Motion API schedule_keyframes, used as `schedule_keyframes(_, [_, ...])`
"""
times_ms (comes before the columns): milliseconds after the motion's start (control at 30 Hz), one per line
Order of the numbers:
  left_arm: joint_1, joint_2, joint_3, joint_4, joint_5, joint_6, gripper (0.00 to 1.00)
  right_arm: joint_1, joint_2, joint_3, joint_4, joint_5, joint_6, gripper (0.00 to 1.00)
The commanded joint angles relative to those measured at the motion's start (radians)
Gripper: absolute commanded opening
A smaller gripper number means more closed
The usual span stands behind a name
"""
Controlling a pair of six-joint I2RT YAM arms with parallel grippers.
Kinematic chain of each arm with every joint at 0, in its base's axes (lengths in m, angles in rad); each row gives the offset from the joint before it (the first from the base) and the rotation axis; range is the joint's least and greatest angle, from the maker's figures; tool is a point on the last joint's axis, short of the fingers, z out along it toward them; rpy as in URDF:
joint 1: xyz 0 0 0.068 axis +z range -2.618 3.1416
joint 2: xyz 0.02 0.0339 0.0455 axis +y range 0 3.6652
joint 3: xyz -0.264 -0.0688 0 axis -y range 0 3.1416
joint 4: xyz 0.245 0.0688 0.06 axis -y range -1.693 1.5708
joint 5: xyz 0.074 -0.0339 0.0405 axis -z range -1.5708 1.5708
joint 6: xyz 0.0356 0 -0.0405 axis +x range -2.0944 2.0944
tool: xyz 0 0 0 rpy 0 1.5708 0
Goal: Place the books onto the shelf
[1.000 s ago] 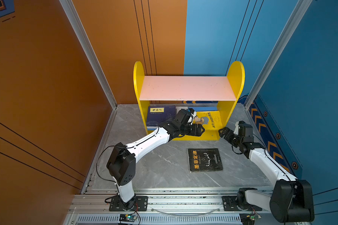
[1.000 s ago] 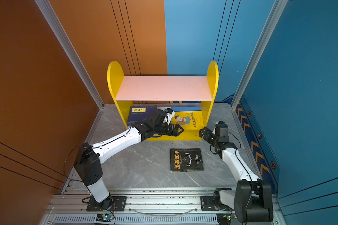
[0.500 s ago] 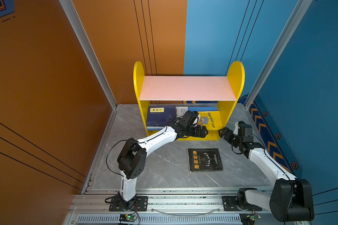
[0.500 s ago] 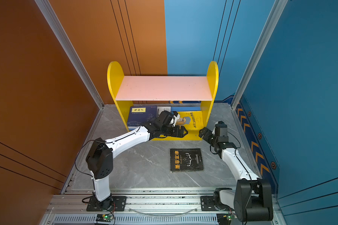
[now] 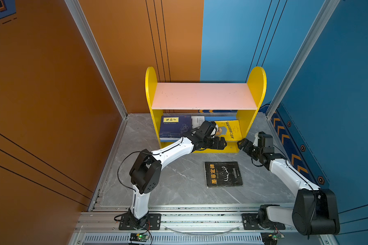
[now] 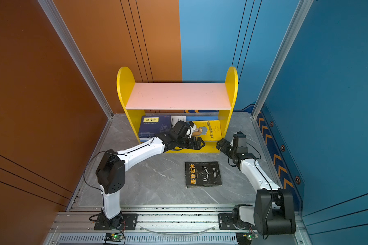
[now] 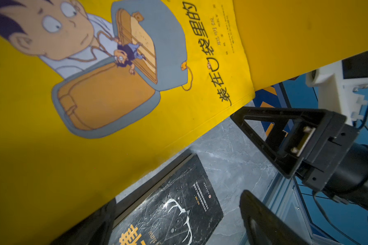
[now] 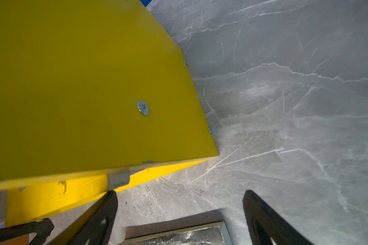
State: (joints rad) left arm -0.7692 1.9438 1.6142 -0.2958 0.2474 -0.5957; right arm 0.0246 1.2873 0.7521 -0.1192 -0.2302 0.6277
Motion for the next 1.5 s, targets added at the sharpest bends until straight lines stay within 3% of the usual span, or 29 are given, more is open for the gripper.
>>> schedule_keyframes(0, [0.015,0.021,0.039,0.022,-0.002,-0.004,0.92,0.000,0.011,0.033,0.021,0.020,0.005,0.94])
schedule_keyframes(733, [0.038,0.036,0.072,0.032,0.014,-0.007,0.92,-0.009,0.032,0.058,0.019,0.020,0.012,0.94])
schedule_keyframes(1267, [0.073,0.005,0.050,0.039,0.010,0.008,0.92,-0.009,-0.145,0.016,-0.087,0.050,0.000,0.94])
schedule_keyframes(1467, [0.060,-0.074,-0.026,0.066,0.017,0.010,0.93,-0.009,-0.193,-0.011,-0.120,0.055,0.003,0.94])
